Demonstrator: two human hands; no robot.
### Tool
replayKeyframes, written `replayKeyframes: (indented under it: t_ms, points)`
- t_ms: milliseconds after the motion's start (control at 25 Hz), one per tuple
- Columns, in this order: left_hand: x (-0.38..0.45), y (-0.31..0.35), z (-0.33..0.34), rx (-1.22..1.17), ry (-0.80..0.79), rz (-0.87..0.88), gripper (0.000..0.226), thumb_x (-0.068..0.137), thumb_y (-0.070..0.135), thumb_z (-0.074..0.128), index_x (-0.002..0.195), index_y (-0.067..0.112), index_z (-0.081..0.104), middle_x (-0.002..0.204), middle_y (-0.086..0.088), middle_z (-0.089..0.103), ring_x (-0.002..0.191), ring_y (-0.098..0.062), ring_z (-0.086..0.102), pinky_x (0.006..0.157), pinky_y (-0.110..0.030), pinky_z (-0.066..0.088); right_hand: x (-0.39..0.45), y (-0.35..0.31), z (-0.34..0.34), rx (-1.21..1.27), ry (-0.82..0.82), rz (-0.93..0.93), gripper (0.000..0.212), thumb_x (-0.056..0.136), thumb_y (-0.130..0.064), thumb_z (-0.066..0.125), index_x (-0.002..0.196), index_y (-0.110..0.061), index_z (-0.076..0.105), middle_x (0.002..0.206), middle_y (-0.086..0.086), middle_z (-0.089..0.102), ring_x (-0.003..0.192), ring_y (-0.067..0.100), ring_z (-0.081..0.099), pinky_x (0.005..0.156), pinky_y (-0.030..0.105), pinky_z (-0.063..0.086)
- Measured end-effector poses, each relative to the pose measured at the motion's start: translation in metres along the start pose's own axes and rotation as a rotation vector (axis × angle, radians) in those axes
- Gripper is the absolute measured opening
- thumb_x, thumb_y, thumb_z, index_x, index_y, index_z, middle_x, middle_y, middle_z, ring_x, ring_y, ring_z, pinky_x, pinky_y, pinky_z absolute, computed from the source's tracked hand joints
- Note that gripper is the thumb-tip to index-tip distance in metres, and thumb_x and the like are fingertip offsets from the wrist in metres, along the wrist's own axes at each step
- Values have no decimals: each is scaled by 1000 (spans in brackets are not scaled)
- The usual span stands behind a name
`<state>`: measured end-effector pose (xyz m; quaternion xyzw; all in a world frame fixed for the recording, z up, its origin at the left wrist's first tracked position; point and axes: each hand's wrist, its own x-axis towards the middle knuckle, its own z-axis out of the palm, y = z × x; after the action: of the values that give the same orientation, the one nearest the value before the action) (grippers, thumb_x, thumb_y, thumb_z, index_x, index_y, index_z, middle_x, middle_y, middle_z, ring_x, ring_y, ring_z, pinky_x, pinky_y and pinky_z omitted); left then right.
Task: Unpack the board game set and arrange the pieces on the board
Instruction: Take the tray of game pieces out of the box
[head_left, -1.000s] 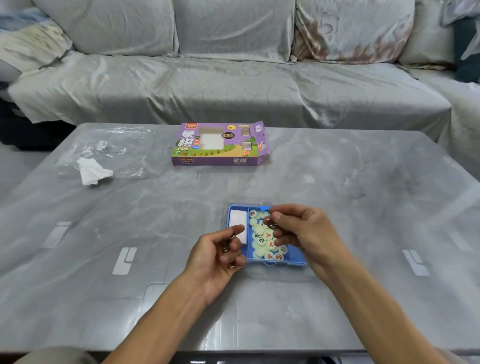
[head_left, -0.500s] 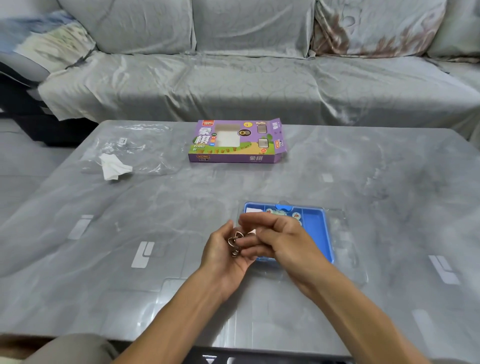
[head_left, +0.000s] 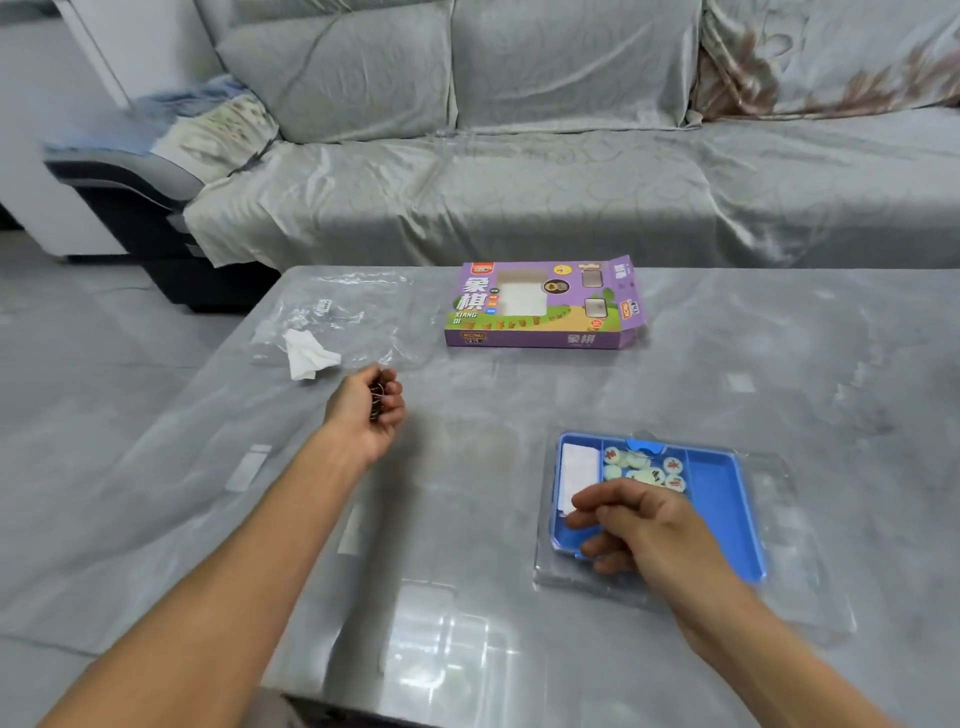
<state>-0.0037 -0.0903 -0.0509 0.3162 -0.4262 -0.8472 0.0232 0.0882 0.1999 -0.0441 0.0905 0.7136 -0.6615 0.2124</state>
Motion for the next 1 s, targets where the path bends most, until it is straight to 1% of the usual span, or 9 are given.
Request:
replayKeyframes:
  t_ms: [160, 280, 400, 480, 600, 680, 760, 880, 1000]
  points:
    - [48, 29, -21, 267, 120, 69, 32, 101, 24, 40, 77, 9, 54, 59, -5, 54, 39, -9, 48, 34, -14, 29, 8, 3, 2, -35, -23, -7, 29, 94, 6, 47, 86, -8, 71, 78, 8, 74, 60, 18, 64, 52, 27, 51]
    - [65, 39, -35, 277, 119, 72, 34, 101, 30, 41, 84, 5, 58, 77, -12, 60, 54, -21, 63, 41, -19, 48, 11, 5, -1, -25, -26, 15, 28, 94, 5, 47, 87, -8, 71, 79, 8, 74, 62, 20, 64, 51, 27, 51]
    - [70, 42, -47, 258, 108, 106, 36, 100, 34, 43, 90, 4, 61, 93, -13, 64, 77, -30, 67, 52, -29, 58, 13, 7, -2, -42, -44, 15, 28, 94, 5, 48, 88, -8, 72, 80, 9, 74, 62, 19, 64, 52, 27, 52]
    - [69, 44, -52, 260, 113, 160, 35, 100, 34, 44, 91, 5, 62, 99, -11, 66, 84, -29, 68, 57, -33, 60, 12, 8, 0, -55, -48, 9, 28, 94, 4, 48, 87, -8, 72, 80, 9, 74, 63, 18, 64, 52, 27, 51]
    - [64, 48, -57, 269, 135, 220, 30, 98, 31, 47, 96, 5, 63, 104, -10, 66, 90, -27, 68, 54, -33, 59, 10, 5, 0, -32, -33, 20, 26, 94, 5, 48, 88, -6, 71, 80, 11, 74, 62, 19, 64, 50, 27, 51]
    - [55, 48, -58, 376, 200, 302, 23, 95, 26, 53, 96, 6, 65, 106, -9, 66, 92, -24, 66, 55, -33, 59, 7, 1, 0, -27, -21, 16, 26, 94, 5, 48, 89, -5, 71, 80, 12, 74, 61, 19, 63, 49, 27, 51]
    - [40, 39, -51, 513, 286, 418, 15, 89, 17, 58, 96, 9, 69, 104, -12, 66, 84, -19, 63, 58, -32, 58, 3, -3, 0, -23, -15, -5, 25, 94, 5, 48, 89, -5, 70, 79, 11, 74, 61, 18, 63, 49, 26, 51]
    - [8, 16, -37, 740, 317, 525, 27, 81, 18, 62, 106, 24, 70, 106, -2, 66, 85, -14, 61, 80, -36, 56, 2, -4, -5, -32, -3, -34, 25, 93, 4, 47, 91, -6, 69, 79, 8, 74, 62, 16, 62, 51, 26, 51]
    - [-45, -14, -8, 969, 187, 580, 30, 79, 23, 63, 109, 28, 68, 104, 2, 68, 100, -18, 64, 92, -37, 50, 2, -2, -19, -40, 51, -61, 26, 92, 3, 47, 89, -10, 70, 80, 6, 74, 62, 16, 61, 55, 29, 51]
